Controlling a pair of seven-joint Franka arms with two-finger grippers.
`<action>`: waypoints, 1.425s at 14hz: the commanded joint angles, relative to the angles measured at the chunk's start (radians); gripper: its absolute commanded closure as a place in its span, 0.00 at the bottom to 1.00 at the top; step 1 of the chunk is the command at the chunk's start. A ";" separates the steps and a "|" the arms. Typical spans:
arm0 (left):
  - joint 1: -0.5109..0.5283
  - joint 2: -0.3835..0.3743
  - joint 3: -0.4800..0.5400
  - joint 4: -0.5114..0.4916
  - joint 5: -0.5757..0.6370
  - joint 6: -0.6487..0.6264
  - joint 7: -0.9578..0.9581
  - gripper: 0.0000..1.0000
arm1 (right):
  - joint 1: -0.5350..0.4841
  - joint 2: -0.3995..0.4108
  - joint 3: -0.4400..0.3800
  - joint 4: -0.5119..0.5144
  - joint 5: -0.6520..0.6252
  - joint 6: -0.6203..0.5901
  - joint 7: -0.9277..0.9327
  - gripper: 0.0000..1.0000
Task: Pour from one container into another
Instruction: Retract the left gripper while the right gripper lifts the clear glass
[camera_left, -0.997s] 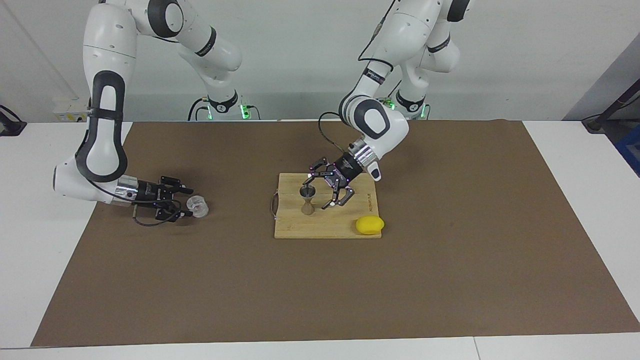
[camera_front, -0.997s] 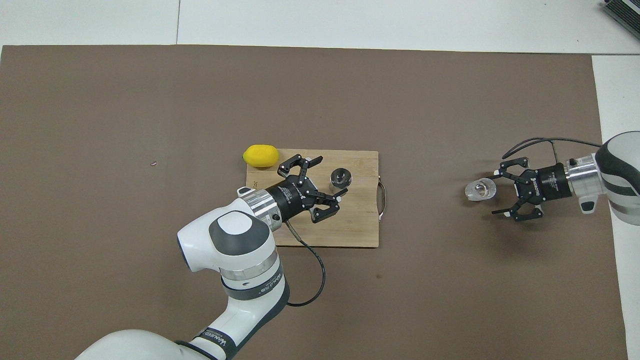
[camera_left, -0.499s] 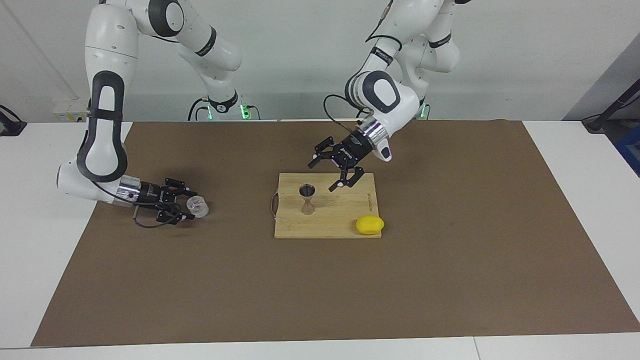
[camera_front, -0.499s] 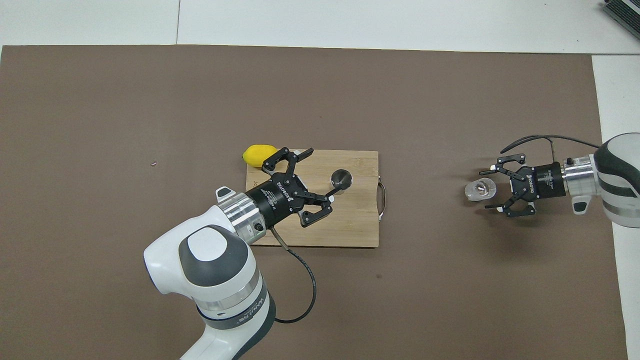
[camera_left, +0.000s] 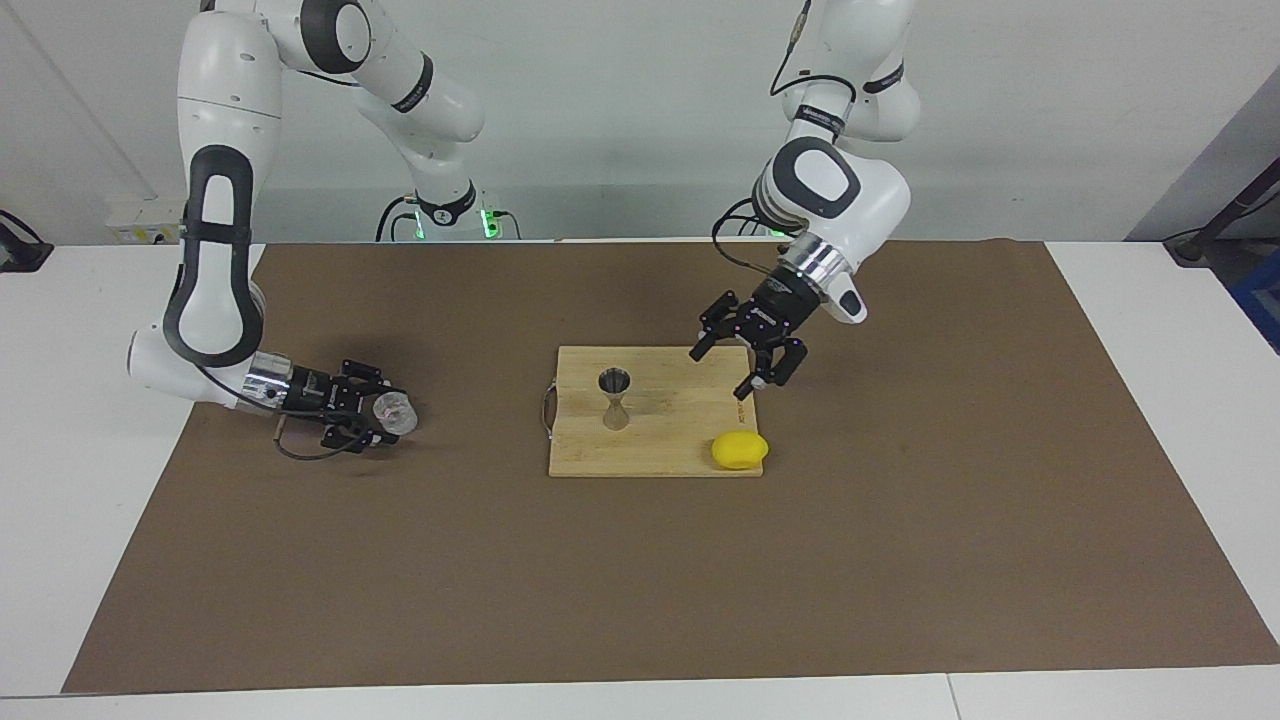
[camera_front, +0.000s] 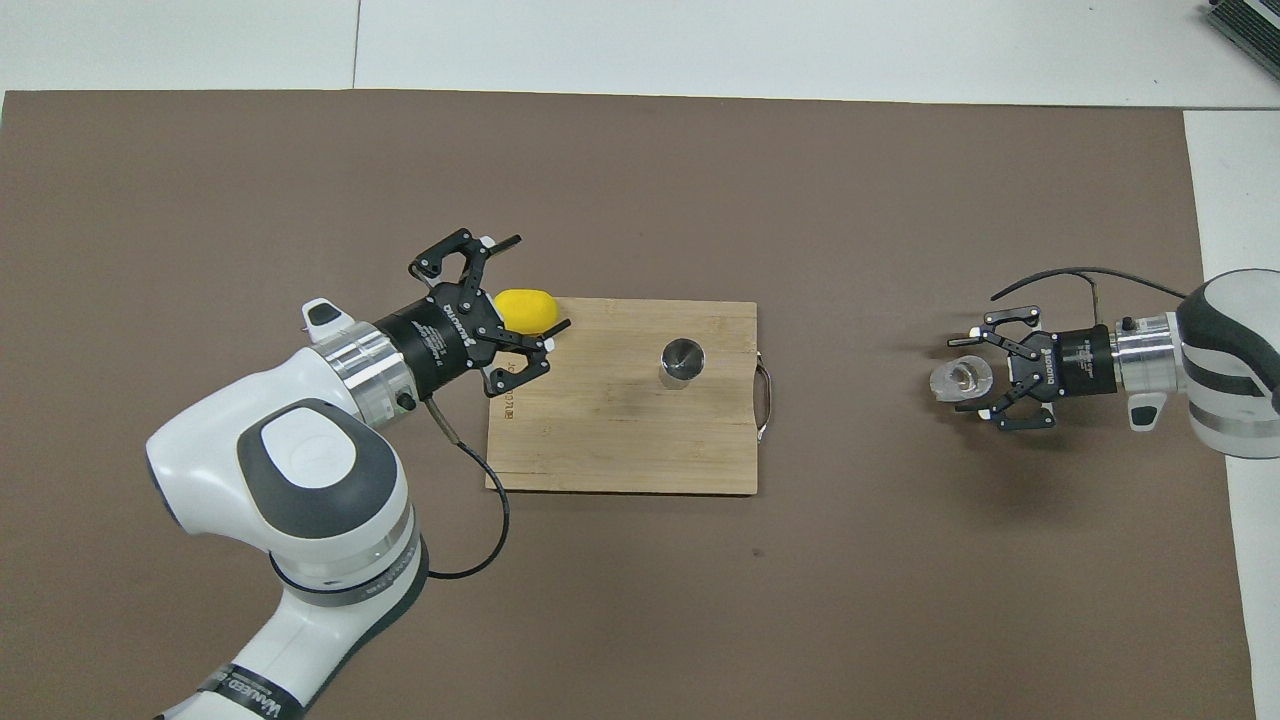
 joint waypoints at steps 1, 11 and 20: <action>0.102 -0.010 -0.004 0.007 0.170 -0.068 -0.001 0.00 | -0.005 -0.040 0.005 -0.044 0.032 0.000 -0.040 0.54; 0.365 0.047 -0.001 0.227 0.875 -0.116 -0.001 0.00 | 0.097 -0.169 0.007 0.000 0.017 0.007 0.208 0.92; 0.431 -0.031 0.007 0.283 1.642 -0.490 0.260 0.00 | 0.450 -0.152 0.007 0.235 -0.214 0.119 0.779 0.93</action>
